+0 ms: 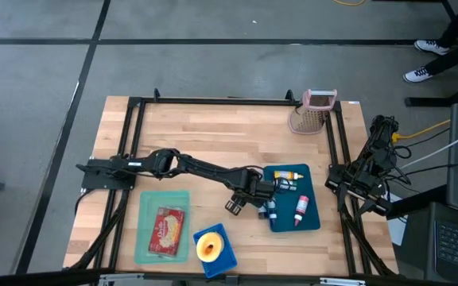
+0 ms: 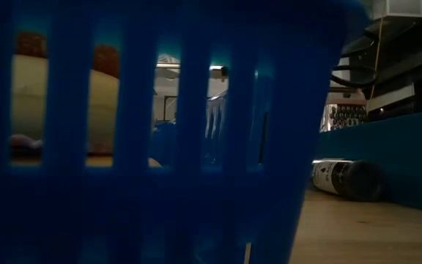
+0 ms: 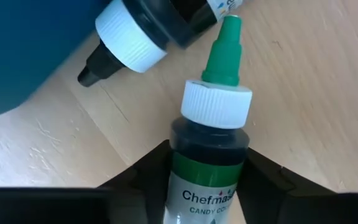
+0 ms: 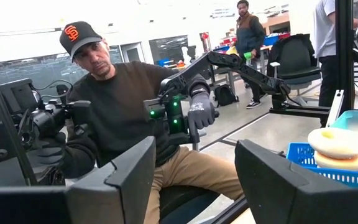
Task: Pick & Place Food Item
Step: Put the green food coloring bottle into the dark blue bin
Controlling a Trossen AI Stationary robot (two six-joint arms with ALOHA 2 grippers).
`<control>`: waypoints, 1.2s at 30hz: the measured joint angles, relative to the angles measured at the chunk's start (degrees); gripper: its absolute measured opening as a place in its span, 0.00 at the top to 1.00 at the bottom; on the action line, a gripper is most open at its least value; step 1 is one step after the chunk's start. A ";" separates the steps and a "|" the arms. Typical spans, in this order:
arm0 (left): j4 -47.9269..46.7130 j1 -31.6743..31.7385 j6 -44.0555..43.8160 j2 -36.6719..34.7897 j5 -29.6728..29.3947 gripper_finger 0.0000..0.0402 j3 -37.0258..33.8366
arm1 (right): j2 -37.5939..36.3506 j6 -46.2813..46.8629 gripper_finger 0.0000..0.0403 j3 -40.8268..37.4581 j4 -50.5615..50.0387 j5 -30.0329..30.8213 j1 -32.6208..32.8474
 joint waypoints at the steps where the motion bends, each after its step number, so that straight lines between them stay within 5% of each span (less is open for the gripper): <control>1: -0.01 -0.15 -0.72 -0.02 -0.11 0.64 0.00 | 0.00 0.00 0.46 0.00 -0.01 0.00 0.02; 15: 1.02 -3.99 -6.39 -7.96 -1.88 0.72 -0.13 | 0.00 -0.02 0.46 0.00 0.00 0.26 0.02; 26: 18.11 -4.46 -0.26 -9.88 -3.94 0.73 5.31 | 0.00 -1.27 0.46 0.02 0.18 1.07 0.02; 36: 36.78 -0.35 2.02 -7.60 3.22 0.72 4.59 | 0.00 -1.09 0.46 0.02 0.15 1.05 0.02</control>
